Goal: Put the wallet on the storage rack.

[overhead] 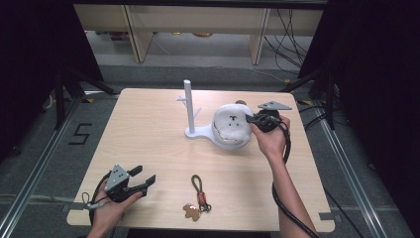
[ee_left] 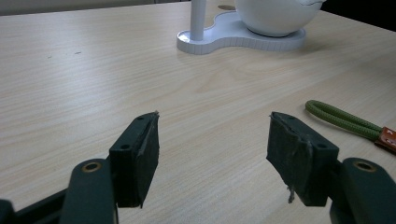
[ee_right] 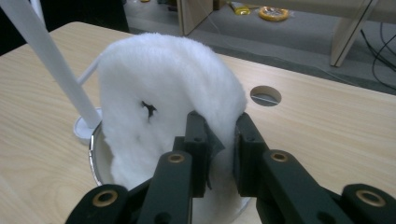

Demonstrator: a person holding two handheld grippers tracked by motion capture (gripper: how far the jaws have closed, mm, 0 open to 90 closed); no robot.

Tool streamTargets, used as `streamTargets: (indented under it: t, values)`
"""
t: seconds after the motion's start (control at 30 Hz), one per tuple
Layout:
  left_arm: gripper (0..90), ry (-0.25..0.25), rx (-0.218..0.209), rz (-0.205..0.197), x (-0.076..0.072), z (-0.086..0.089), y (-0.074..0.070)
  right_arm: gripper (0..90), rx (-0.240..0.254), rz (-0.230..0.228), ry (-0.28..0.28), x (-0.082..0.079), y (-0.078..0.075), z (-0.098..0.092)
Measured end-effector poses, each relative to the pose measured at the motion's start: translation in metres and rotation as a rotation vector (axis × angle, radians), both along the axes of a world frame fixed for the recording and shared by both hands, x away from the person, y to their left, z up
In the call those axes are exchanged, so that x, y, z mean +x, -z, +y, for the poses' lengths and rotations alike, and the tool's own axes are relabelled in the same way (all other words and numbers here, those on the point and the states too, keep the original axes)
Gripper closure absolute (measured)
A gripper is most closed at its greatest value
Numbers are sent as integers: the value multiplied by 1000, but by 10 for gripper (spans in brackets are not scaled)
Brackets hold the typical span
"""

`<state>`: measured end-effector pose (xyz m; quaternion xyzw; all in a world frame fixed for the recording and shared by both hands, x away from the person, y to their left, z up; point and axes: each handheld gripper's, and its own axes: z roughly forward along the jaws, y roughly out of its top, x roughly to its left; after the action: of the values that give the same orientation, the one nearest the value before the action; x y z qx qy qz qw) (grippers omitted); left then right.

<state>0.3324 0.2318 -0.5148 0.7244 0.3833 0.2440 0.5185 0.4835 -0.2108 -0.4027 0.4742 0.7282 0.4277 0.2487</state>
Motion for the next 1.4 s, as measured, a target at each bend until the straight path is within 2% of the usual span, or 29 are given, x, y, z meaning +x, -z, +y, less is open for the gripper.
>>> streamTargets:
  t: [0.07, 0.13, 0.17, 0.2, 0.3, 0.37, 0.4, 0.47, 0.53, 0.57, 0.63, 0.7, 0.77, 0.8, 0.87, 0.9, 0.97, 1.0, 1.03, 1.07, 1.1, 1.13, 1.17, 1.2, 1.23, 1.3, 1.33, 1.37, 1.4]
  values:
    - [337, 3, 3, -2, 0, 0, 0, 795, -10, 5, 29, 1, 3, 3]
    - [337, 5, 3, -2, 0, 0, 0, 795, -16, -13, 27, 3, 5, 2]
    - [337, -13, -33, 26, -2, -2, 1, 794, -12, -2, 38, 2, 6, 4]
    - [337, -15, -36, 30, -2, -3, 1, 792, -26, 5, 47, 2, 6, 4]
    - [337, -2, -31, 19, -2, -4, 1, 785, -44, -17, 38, 5, 8, 3]
    - [336, 0, -31, 21, -2, -5, 1, 779, -42, -4, 51, 3, 8, 5]
    - [336, 10, -16, 8, -1, -4, 0, 769, -49, 4, 51, 3, 7, 5]
    - [335, 10, -27, 16, -2, -6, 0, 737, -42, -4, 48, 3, 7, 4]
    - [334, 4, -37, 32, -3, -7, 0, 660, -35, 8, 65, 0, 4, 4]
    - [334, 4, -37, 32, -3, -7, 0, 660, -35, 8, 65, 0, 4, 4]
    - [335, 1, -47, 41, -3, -8, -1, 579, -17, -17, 71, -2, 2, 2]
    - [334, 7, -43, 38, -3, -8, -1, 531, 15, 9, 102, -6, -1, 3]
    - [333, 10, -49, 38, -3, -9, -2, 516, -8, -7, 86, -5, -2, -1]
    - [333, 11, -46, 43, -4, -10, -2, 499, 14, -8, 111, -11, -6, 0]
    - [332, 13, -47, 49, -4, -11, -2, 484, 20, -9, 123, -17, -11, 0]
    - [332, 18, -27, 41, -3, -11, -3, 477, 14, -15, 122, -20, -13, -1]
    - [331, 22, -28, 42, -3, -12, -4, 475, 19, -16, 105, -22, -15, -3]
    - [331, 20, -30, 48, -4, -13, -4, 477, 19, -16, 118, -26, -16, -3]
    - [331, 27, -44, 48, -4, -14, -5, 475, 18, -7, 104, -28, -17, -5]
    - [331, 32, -27, 44, -4, -15, -7, 474, 42, 27, 107, -36, -17, -4]
    - [331, 32, -27, 44, -4, -15, -7, 474, 42, 27, 107, -36, -17, -4]
    - [331, 42, -41, 46, -3, -17, -7, 472, 48, 58, 89, -43, -13, -5]
    - [331, 42, -41, 46, -3, -17, -7, 472, 48, 58, 89, -43, -13, -5]
    - [332, 44, -33, 50, -4, -19, -8, 471, 47, 94, 70, -49, -7, -4]
    - [332, 44, -33, 50, -4, -19, -8, 471, 47, 94, 70, -49, -7, -4]
    - [332, 53, -40, 51, -4, -21, -6, 467, 51, 123, 57, -54, -2, -2]
    - [332, 50, -27, 65, -5, -23, -6, 469, 55, 157, 52, -60, 2, 1]
    - [331, 50, -27, 65, -5, -23, -6, 469, 55, 157, 52, -60, 2, 1]
    - [331, 52, -29, 65, -5, -23, -6, 471, 49, 172, 29, -63, 5, 3]
